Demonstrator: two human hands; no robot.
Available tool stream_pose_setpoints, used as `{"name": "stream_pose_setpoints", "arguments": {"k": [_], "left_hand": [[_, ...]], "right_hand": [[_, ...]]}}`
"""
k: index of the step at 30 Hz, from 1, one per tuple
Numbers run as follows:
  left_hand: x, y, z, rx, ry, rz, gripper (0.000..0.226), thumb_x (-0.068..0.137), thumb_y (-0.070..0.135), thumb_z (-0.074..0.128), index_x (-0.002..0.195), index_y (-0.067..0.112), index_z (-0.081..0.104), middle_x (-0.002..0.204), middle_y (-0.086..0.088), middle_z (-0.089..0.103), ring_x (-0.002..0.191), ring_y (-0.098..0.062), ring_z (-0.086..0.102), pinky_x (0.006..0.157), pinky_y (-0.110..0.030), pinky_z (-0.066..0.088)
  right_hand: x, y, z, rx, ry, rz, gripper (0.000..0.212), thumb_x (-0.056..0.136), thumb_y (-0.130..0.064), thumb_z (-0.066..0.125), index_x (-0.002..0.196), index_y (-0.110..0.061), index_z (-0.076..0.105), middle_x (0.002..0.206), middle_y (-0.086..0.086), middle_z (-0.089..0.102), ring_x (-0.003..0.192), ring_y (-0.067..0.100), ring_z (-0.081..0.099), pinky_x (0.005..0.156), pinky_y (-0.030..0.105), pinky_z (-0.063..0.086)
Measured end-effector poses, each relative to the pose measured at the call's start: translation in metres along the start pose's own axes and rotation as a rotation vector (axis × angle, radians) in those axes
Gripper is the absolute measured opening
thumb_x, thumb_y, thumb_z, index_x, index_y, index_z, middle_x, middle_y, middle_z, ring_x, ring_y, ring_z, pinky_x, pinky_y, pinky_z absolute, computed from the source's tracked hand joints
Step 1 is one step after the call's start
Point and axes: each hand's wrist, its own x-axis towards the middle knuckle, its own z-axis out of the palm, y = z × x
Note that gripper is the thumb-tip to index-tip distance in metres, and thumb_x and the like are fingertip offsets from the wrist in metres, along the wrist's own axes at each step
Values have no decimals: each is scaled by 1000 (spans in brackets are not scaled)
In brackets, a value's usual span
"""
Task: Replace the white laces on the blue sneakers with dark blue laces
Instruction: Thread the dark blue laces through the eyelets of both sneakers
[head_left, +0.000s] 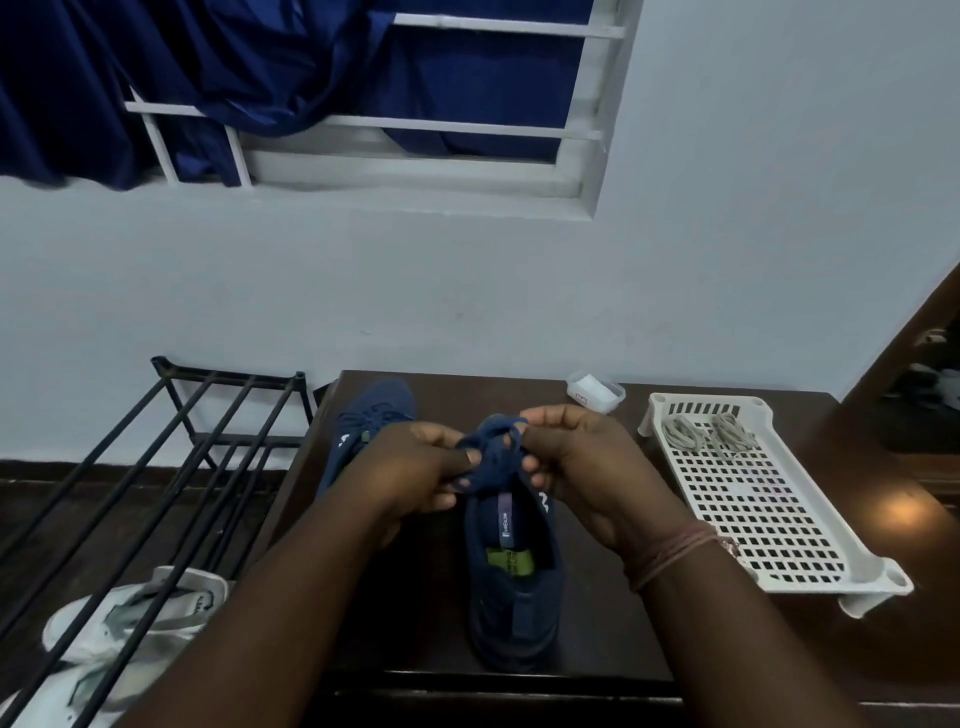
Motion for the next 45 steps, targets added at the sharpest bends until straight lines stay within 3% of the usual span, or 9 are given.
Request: {"name": "stream_pose_setpoints", "arguments": {"k": [13, 18, 21, 24, 26, 30, 34, 37, 45], "left_hand": [[10, 7, -33, -392, 229, 16, 11, 88, 24, 75, 84, 15, 71, 68, 4, 70, 61, -7, 63, 54, -20, 56], [11, 4, -38, -356, 375, -1, 11, 95, 15, 67, 85, 11, 66, 67, -4, 61, 56, -12, 55, 46, -20, 52], [13, 0, -41, -254, 490, 15, 18, 94, 0, 55, 102, 12, 66, 86, -10, 66, 66, -19, 60, 59, -31, 59], [9, 3, -32, 20, 390, 54, 39, 88, 0, 45, 109, 22, 69, 102, -16, 71, 77, -21, 70, 77, -42, 62], [-2, 9, -18, 163, 250, 94, 38, 94, 4, 47, 119, 25, 65, 97, -13, 71, 66, -9, 70, 60, -24, 57], [-10, 6, 5, 523, 56, 448, 50, 85, 41, 70, 133, 45, 54, 137, 5, 59, 126, -10, 55, 103, -35, 47], [-13, 6, 18, 508, 105, 538, 15, 90, 37, 69, 106, 36, 67, 99, 18, 63, 89, 7, 56, 76, -9, 43], [-9, 4, 17, 468, 142, 520, 20, 97, 35, 60, 79, 31, 67, 75, 14, 65, 69, -2, 59, 67, -31, 50], [4, 8, -56, 270, 749, 461, 22, 99, 19, 48, 92, 22, 68, 87, 7, 69, 76, -15, 63, 61, -28, 43]], "right_hand": [[6, 2, -14, -113, 156, -14, 8, 91, -2, 64, 98, -3, 67, 84, 13, 72, 60, 15, 62, 49, 25, 51], [8, -10, -18, 75, 490, -338, 11, 85, 2, 62, 93, -2, 69, 74, 7, 68, 55, 19, 56, 51, 27, 48], [4, -20, -24, 22, 650, -536, 11, 87, -4, 63, 94, -10, 69, 79, 6, 71, 59, 11, 60, 56, 24, 48], [-1, -19, -14, -122, 393, -501, 11, 91, -2, 61, 94, -8, 70, 80, 8, 71, 56, 11, 56, 51, 23, 45], [-5, -15, -4, -151, 178, -454, 11, 94, -3, 60, 99, -6, 70, 80, 9, 70, 57, 13, 52, 53, 25, 45], [-11, -19, 12, 145, -170, -421, 15, 99, -1, 51, 105, -1, 65, 80, 12, 62, 65, 18, 54, 61, 28, 50], [-19, -28, 14, 436, -398, -369, 18, 96, -4, 46, 107, -3, 60, 78, 9, 53, 65, 18, 51, 60, 29, 48], [-17, -30, 7, 492, -395, -364, 19, 96, -7, 47, 105, -8, 63, 79, 6, 54, 66, 16, 49, 59, 28, 47], [7, -25, -19, 495, 50, -401, 21, 99, -2, 49, 113, -6, 63, 75, 4, 55, 62, 14, 51, 63, 28, 51]]}}
